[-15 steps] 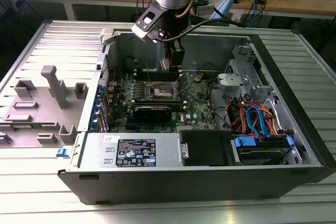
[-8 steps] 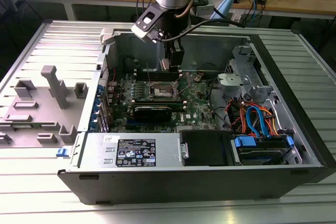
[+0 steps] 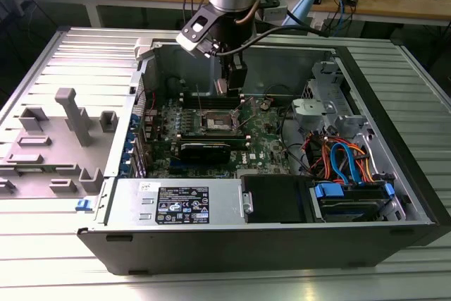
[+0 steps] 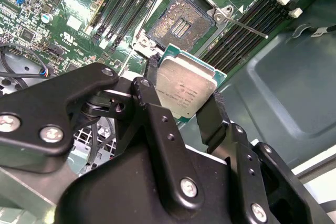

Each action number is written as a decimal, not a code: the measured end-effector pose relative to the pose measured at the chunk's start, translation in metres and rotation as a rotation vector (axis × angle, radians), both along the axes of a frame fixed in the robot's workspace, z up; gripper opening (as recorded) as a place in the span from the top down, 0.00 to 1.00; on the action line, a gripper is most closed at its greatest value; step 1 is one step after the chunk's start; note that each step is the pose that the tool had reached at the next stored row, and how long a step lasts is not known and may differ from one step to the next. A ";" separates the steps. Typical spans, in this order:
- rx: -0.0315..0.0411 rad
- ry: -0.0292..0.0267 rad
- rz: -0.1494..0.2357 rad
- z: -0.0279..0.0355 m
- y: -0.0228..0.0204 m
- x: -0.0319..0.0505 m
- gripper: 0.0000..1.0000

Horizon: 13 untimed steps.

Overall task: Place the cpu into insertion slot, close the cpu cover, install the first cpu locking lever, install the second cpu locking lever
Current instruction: 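Place the cpu into insertion slot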

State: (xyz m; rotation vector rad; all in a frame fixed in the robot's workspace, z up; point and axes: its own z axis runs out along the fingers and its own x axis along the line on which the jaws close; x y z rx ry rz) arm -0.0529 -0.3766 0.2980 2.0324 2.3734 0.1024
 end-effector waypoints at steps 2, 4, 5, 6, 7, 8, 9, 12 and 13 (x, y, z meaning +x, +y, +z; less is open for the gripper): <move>0.0002 -0.0002 -0.029 -0.0008 0.0001 0.0000 0.45; 0.0001 -0.0001 -0.061 -0.0014 0.0000 0.0000 0.45; 0.0000 -0.0001 -0.082 -0.0017 0.0000 0.0000 0.45; -0.0001 0.0000 -0.096 -0.0019 0.0000 0.0000 0.45; -0.0002 -0.0001 -0.098 -0.0020 0.0000 0.0000 0.45; -0.0001 -0.0001 -0.099 -0.0020 0.0000 -0.0001 0.45; -0.0001 -0.0001 -0.099 -0.0020 0.0000 -0.0001 0.45; -0.0001 -0.0001 -0.103 -0.0020 0.0000 -0.0019 0.45; -0.0001 -0.0001 -0.103 -0.0020 0.0000 -0.0020 0.45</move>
